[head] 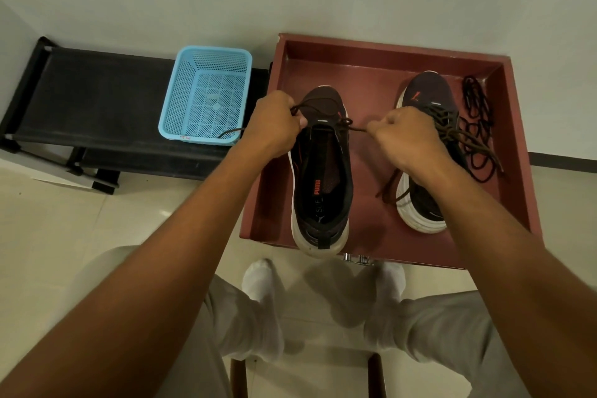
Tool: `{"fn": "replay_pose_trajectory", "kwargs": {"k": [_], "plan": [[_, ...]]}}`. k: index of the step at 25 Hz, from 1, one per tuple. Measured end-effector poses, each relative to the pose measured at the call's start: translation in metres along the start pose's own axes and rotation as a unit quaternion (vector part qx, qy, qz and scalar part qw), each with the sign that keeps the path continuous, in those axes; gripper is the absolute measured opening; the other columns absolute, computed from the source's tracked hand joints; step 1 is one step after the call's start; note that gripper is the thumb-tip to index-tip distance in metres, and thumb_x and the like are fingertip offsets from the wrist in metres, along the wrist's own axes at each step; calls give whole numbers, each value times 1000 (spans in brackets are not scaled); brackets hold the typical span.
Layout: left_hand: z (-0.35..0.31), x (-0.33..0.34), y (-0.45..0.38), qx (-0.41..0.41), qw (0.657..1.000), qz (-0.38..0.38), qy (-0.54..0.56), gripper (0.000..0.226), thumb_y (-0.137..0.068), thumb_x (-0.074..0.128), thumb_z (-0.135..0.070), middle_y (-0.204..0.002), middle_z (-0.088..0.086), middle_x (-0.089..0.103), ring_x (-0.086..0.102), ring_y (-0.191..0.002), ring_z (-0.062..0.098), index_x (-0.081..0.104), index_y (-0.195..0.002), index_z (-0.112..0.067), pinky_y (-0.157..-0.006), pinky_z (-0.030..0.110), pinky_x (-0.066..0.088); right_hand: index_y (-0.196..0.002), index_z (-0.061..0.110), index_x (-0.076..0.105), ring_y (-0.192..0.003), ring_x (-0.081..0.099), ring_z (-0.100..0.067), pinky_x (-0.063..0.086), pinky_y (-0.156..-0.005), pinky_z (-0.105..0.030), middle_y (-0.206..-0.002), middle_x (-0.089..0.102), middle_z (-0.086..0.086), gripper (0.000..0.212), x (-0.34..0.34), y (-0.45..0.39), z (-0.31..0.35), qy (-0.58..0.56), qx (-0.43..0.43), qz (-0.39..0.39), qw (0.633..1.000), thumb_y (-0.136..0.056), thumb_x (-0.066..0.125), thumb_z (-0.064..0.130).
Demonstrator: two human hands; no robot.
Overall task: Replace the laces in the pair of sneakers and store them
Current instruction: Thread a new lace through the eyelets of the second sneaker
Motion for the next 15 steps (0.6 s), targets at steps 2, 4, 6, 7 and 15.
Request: {"fn": "replay_pose_trajectory", "kwargs": {"k": [2,4,6,7,15], "plan": [[4,-2,-2,-8,1000,-1,10,15,-96,66,-14,-90,17,72,72,-85,31,70,-92,-1,-81,45,62,-57,9,44,-52,38,-21,29,-49,-33,-57,43,-7,41,-14,-1,-5,-20,20,-36,999,-94,53,23],[7,-4,-3,-15,1000,-5,17,15,-96,65,-13,-91,19,72,72,-87,34,69,-93,0,-82,51,61,-58,10,41,-52,36,-22,30,-51,-36,-57,41,-6,38,-24,-2,-8,-43,26,-67,997,-93,50,24],[6,-5,-2,-13,1000,-7,16,14,-96,65,-12,-90,19,72,72,-86,34,68,-92,1,-81,51,61,-65,1,52,-55,49,-31,47,-59,-47,-62,51,-13,36,-27,-4,-11,-76,22,-84,993,-88,48,27],[5,-4,-2,-11,1000,-7,16,13,-96,64,-11,-89,19,72,72,-85,33,68,-91,1,-81,50,62,-71,-6,57,-60,58,-38,55,-65,-52,-66,59,-18,39,-26,-5,-13,-86,22,-86,992,-86,48,29],[6,-15,-3,-22,998,-24,62,9,-94,69,-8,-82,6,74,74,-77,17,68,-88,-14,-79,41,64,-104,4,73,-87,70,-31,59,-85,-42,-95,74,-14,26,-10,-13,-3,91,-37,-51,994,-88,64,23]]}}
Point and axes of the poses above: each hand's wrist, its own y-axis away from the middle knuckle, its own x-axis out of the palm, z = x × y, the point moved 10 cm from there along -y, towards the middle knuckle
